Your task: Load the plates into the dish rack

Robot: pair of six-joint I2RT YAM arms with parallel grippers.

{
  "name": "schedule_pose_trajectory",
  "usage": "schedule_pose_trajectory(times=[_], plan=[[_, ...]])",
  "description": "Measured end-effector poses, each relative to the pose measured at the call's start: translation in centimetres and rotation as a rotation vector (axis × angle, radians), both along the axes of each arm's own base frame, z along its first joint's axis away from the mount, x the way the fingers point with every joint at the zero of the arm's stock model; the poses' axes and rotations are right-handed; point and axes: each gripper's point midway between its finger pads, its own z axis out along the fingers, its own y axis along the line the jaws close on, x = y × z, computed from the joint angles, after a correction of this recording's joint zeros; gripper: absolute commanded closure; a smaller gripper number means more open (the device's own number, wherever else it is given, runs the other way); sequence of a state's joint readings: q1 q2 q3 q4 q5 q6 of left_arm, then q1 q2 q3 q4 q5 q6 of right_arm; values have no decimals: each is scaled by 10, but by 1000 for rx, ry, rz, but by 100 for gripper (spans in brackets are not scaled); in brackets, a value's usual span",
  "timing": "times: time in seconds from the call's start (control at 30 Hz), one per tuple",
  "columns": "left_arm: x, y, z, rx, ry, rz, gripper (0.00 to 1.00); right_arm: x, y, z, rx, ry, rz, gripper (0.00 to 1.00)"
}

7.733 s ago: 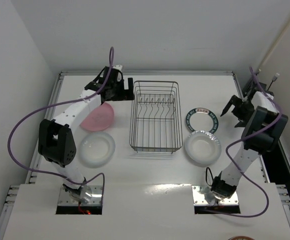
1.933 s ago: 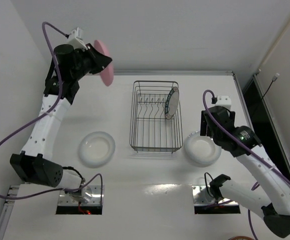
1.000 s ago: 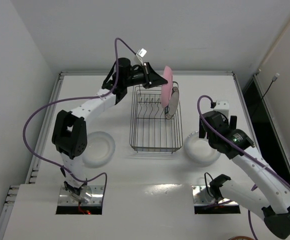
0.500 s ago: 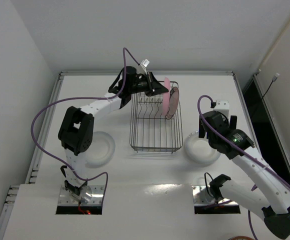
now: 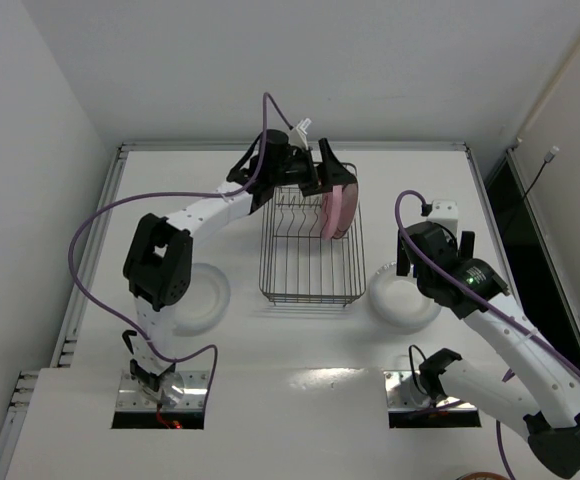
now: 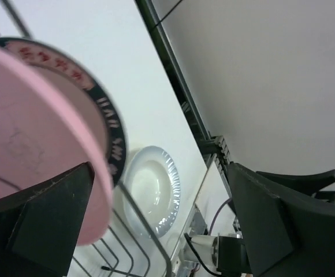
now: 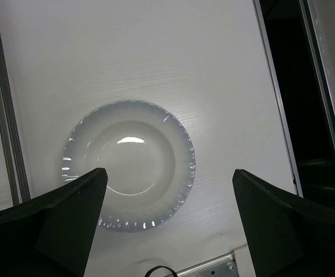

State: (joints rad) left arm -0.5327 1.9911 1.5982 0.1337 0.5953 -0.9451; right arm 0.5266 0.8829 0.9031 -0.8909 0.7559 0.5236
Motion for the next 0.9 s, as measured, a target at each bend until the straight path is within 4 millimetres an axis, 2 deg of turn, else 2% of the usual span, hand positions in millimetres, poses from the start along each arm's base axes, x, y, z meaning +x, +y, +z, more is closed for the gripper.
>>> schedule_pose_trajectory(times=[0.13, 0.3, 0.4, 0.57, 0.63, 0.7, 0.9], plan=[[-5, -15, 35, -9, -56, -23, 0, 0, 0, 0, 0, 0, 0, 10], [-5, -18, 93, -35, -155, -38, 0, 0, 0, -1, -2, 2, -1, 4], [-13, -11, 122, -27, -227, -43, 0, -1, -1, -2, -8, 9, -9, 4], [-36, 12, 155, 2, -322, -40, 0, -3, -2, -6, -16, 32, -14, 4], [-45, 18, 156, 5, -336, -47, 0, -3, -2, -9, -21, 47, -17, 4], [-48, 20, 146, 13, -331, -56, 0, -2, -1, -12, -23, 60, -19, 4], [-40, 19, 83, 78, -214, -75, 0, -4, -3, -13, -20, 68, -29, 4]])
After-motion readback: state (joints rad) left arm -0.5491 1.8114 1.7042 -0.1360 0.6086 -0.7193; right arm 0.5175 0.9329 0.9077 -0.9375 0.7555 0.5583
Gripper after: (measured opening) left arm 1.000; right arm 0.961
